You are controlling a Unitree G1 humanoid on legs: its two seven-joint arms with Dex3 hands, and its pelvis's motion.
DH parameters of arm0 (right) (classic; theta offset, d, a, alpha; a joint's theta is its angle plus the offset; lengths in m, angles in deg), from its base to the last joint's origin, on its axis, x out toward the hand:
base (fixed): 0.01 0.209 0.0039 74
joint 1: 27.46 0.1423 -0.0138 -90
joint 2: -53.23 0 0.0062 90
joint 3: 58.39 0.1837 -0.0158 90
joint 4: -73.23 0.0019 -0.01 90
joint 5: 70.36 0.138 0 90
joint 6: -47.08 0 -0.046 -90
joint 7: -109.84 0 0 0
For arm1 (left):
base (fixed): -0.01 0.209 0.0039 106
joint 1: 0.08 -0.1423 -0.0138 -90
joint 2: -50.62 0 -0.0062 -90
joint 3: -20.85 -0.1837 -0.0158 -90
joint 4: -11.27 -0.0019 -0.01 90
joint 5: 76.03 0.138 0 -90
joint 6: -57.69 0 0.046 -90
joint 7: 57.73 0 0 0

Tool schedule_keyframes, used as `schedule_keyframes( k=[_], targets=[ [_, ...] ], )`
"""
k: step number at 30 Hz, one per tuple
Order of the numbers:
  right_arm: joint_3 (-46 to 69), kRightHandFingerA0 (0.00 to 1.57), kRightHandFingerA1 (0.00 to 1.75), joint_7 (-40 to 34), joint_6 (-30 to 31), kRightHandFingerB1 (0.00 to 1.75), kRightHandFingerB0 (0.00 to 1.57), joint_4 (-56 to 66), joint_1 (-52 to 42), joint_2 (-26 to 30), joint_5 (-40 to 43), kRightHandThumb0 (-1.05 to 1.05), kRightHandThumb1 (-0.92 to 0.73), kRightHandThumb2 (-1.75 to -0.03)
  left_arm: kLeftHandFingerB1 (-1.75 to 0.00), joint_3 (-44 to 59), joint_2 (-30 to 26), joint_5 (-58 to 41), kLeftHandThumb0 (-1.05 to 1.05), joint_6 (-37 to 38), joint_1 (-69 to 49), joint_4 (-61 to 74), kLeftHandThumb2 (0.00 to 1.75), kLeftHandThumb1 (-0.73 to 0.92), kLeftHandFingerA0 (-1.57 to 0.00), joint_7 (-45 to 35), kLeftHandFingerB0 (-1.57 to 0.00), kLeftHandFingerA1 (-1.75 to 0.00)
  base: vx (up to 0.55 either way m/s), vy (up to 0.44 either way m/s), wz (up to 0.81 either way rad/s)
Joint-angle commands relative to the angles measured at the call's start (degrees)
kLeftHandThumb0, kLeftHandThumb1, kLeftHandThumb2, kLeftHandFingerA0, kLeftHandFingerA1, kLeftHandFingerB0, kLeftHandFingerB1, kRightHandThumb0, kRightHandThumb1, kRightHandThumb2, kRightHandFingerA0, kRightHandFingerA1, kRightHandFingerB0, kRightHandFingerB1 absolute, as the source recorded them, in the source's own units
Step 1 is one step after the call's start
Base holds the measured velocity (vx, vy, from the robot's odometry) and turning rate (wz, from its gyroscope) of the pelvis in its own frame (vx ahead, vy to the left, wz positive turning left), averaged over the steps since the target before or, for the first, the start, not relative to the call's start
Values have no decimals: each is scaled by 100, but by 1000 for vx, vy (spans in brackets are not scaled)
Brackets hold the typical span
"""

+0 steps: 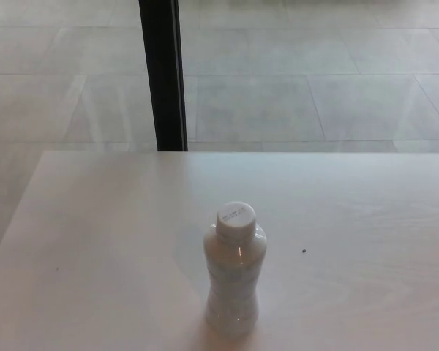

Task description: The robot uses its left hand to to lift the bottle kept on the middle of the desk and tilts it towards its right hand. It then uses its right hand to rotate its cap to open it and places the bottle and cap back on the desk

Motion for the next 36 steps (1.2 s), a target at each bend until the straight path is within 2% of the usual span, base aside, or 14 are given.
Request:
schedule_keyframes(
  k=[1,8,9,12,13,15,16,19,20,22,23,24,35,36],
  targets=[
    [1230,0,29,564,-113,24,0,866,472,543,1556,-100,-72,-120,-27,1004,-345,-1416,-79,851,548,376,97,55,-2,-1007,-7,-20,0,0,0],
    [1362,1,26,859,79,21,0,2484,1053,540,1850,-105,-76,-119,0,1228,-525,-1883,-96,363,1177,2163,98,63,0,-1337,0,-3,0,0,0],
    [1203,0,58,678,217,23,0,3419,1261,391,1919,-96,-90,-71,-6,1129,-593,-1968,-92,248,1419,3031,101,61,0,-1297,0,-8,0,0,0],
    [1028,0,59,609,329,36,0,4001,1444,313,1871,-96,-90,-67,0,1041,-622,-2066,-100,-83,1550,3935,100,60,0,-1218,-10,-8,0,0,0],
    [821,7,54,593,318,39,2,4373,1649,271,1838,-97,-72,-113,-37,904,-651,-2188,-84,-237,1795,4481,97,48,0,-1193,0,-29,0,0,0],
    [535,6,65,512,382,48,4,4866,1884,191,1733,-97,-89,-68,-26,657,-657,-2110,-95,-209,2089,5017,100,57,-2,-1188,-7,-21,0,0,0],
    [419,11,65,452,457,56,10,5043,2014,142,1717,-96,-67,-104,-27,521,-656,-2022,-93,-240,2219,5276,99,55,-3,-1120,-7,-23,0,0,0],
    [102,12,89,578,268,65,10,5215,2185,105,1471,-105,-89,-67,-27,267,-624,-1858,-98,-370,2405,5691,102,57,0,-1034,-6,-34,0,0,0],
    [-193,22,78,522,289,67,17,5488,2319,-4,1296,-105,-68,-104,-27,-31,-556,-1745,-93,-721,2544,6180,100,54,0,-842,-6,-34,0,0,0],
    [-356,20,77,529,349,67,17,5686,2310,-61,1215,-105,-67,-104,-24,-173,-466,-1715,-92,-830,2643,6361,99,53,0,-766,-7,-34,0,0,0],
    [-413,17,73,523,353,64,15,5744,2310,-94,1187,-103,-67,-104,-25,-235,-456,-1698,-92,-840,2669,6395,61,67,0,-804,0,-29,0,0,0],
    [-605,15,64,502,428,49,5,5950,2304,-211,1136,-102,-69,-112,-7,-444,-416,-1615,-105,-860,2731,6485,104,60,0,-871,0,-23,0,0,0],
    [-2049,24,65,676,791,52,9,6587,1994,-889,791,-105,-73,-112,-11,-1614,172,-1287,-105,-1215,2618,7115,107,62,0,-615,0,-24,0,0,0],
    [-2107,28,67,654,811,48,13,6582,2000,-906,783,-97,-86,-66,-11,-1652,183,-1303,-105,-1281,2606,7169,107,62,0,-568,0,-23,0,0,0]
  ],
)
